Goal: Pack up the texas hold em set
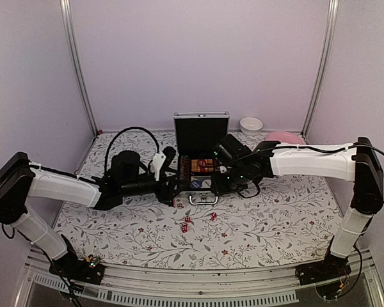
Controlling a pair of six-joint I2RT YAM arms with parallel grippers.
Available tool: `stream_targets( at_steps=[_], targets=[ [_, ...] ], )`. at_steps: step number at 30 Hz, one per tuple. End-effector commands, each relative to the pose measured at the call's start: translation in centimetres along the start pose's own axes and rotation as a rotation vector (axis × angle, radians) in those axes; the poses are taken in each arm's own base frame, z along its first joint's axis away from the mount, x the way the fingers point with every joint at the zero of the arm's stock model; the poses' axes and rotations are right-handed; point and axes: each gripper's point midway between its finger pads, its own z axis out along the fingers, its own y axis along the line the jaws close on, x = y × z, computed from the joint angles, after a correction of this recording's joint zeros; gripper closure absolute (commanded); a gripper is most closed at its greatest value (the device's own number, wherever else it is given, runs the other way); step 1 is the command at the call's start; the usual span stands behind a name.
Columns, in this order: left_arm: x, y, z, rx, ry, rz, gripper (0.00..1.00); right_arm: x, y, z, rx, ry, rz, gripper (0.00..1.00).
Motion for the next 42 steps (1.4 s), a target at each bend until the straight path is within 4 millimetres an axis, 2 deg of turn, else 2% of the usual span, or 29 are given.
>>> stream_targets(
  at_steps=[1, 5, 10, 21, 42],
  targets=[
    [-0.2, 4.5, -3.3, -0.079, -0.044, -0.065, 0.39, 3.5, -0.7, 1.7, 0.136, 0.149, -0.085, 0.58],
    [0.4, 7.1, -5.7, -0.169, -0.087, -0.089, 0.37, 3.6, 0.4, 3.0, 0.152, 0.189, -0.124, 0.58],
    [1.4, 8.7, -7.2, -0.261, -0.089, -0.097, 0.38, 4.5, 0.8, 4.5, 0.18, 0.237, -0.158, 0.61],
    [2.4, 9.2, -7.7, -0.296, -0.089, -0.101, 0.38, 6.7, 1.5, 6.3, 0.192, 0.324, -0.189, 0.66],
    [2.9, 9.4, -7.6, -0.303, -0.087, -0.106, 0.38, 7.9, 1.3, 7.2, 0.225, 0.365, -0.213, 0.74]
  ],
)
